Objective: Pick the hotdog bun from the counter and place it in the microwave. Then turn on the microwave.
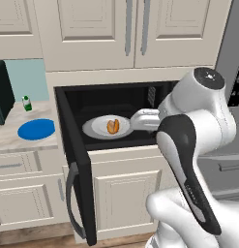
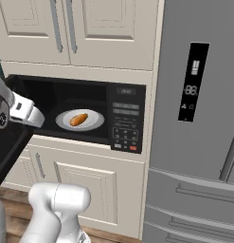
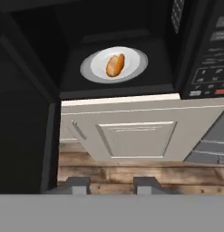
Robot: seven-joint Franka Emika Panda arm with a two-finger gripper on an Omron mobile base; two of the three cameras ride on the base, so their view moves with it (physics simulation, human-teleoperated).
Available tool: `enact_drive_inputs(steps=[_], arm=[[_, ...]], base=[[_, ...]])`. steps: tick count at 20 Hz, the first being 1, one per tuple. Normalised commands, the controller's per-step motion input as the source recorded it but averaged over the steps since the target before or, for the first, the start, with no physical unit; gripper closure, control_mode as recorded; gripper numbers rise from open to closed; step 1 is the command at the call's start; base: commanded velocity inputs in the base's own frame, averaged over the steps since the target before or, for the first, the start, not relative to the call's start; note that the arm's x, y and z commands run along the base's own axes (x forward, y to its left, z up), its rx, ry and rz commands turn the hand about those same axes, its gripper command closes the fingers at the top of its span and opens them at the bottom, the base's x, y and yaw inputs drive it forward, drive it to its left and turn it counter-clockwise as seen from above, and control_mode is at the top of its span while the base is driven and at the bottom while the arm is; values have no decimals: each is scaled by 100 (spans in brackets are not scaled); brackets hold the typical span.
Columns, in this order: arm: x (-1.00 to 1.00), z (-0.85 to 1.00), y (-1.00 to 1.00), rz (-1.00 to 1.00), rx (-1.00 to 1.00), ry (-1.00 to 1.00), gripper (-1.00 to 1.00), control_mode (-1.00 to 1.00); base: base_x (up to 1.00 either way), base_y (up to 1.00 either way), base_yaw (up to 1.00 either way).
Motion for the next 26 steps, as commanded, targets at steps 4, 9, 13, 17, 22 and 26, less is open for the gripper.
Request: enact_drive_inputs(steps=[4,9,13,17,22,26], arm=[[-100,9,0,-10,-3,8,100,-100],[-100,0,0,-11,-5,-2,100,-100],[-100,0,0,-13,0,-1,100,-100],[-86,0,3,-3,1,5,100,-100],[-14,0,48,7,0,0,100,-100],[0,0,58,14,0,-8,100,-100]], base=[[0,0,0],[0,0,0],[0,0,0],[0,0,0],[0,0,0],[0,0,0]])
